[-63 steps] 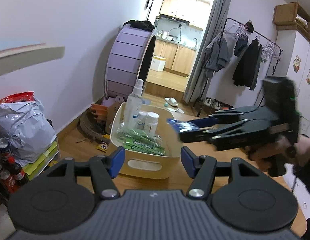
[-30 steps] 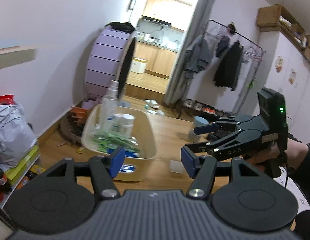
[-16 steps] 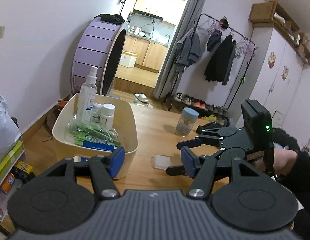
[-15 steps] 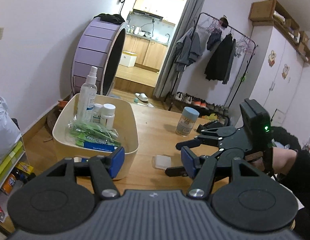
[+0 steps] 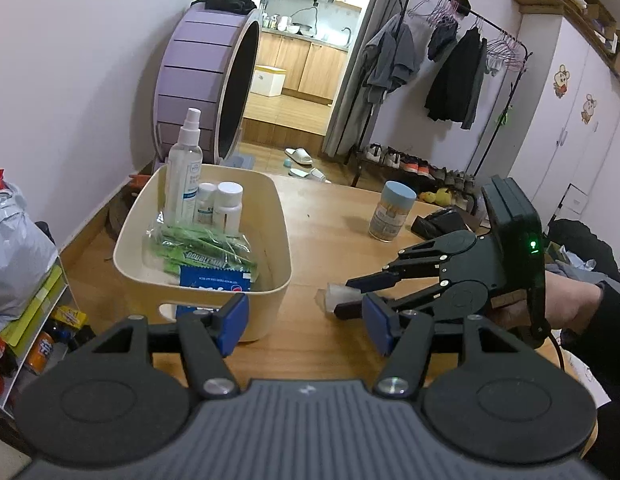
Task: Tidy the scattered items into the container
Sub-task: 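Move the right gripper to the small clear plastic square and close on it, then carry the clear square with the right gripper into the basket and release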
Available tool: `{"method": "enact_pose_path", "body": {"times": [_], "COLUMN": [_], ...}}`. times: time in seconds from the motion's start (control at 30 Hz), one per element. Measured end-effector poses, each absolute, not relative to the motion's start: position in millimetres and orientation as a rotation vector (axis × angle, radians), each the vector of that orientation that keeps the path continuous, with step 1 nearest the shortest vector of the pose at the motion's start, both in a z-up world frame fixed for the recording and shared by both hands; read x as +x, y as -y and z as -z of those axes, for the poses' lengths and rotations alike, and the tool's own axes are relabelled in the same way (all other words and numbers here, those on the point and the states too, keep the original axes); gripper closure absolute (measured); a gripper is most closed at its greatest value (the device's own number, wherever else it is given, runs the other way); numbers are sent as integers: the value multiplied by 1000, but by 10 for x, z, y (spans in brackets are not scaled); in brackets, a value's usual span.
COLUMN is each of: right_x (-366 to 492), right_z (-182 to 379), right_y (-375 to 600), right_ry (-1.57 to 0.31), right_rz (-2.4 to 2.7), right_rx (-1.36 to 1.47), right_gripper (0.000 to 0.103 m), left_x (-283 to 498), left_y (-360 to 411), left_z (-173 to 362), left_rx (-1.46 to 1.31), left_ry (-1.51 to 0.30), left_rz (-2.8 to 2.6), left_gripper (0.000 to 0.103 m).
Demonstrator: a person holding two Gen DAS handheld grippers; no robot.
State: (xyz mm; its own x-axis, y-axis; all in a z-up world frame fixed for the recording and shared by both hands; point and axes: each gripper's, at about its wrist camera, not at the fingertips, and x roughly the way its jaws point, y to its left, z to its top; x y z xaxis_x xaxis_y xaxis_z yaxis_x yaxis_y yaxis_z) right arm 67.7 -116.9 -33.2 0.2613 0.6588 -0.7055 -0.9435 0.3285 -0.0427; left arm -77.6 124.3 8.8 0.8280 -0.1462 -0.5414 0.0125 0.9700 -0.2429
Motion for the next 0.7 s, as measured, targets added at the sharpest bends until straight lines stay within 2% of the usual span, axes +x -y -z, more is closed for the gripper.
{"method": "enact_pose_path", "body": {"times": [0.1,0.33,0.5,0.7], "right_x": [683,676,669,616], "right_z": [250,-9,-180,-436], "right_y": [1203,1190,1134,999], "right_ry": [-646,-601,-575,-524], "right_rz": [-1149,-1144,-1145,-1179], "right_rx": [-488,-459,-438,-387], "right_gripper": [83,85,90,90], "left_x": [-804,-924,-1004,-1108], "left_y": [-1237,-1308,-1363,-1464], "left_z": [-102,-159,-202,-259], "left_rx": [-236,-246,-257,-269], "left_ry": [-585,-561,-543,-521], "left_rz": [90,81,73,53], "left_gripper": [41,41,41,41]}}
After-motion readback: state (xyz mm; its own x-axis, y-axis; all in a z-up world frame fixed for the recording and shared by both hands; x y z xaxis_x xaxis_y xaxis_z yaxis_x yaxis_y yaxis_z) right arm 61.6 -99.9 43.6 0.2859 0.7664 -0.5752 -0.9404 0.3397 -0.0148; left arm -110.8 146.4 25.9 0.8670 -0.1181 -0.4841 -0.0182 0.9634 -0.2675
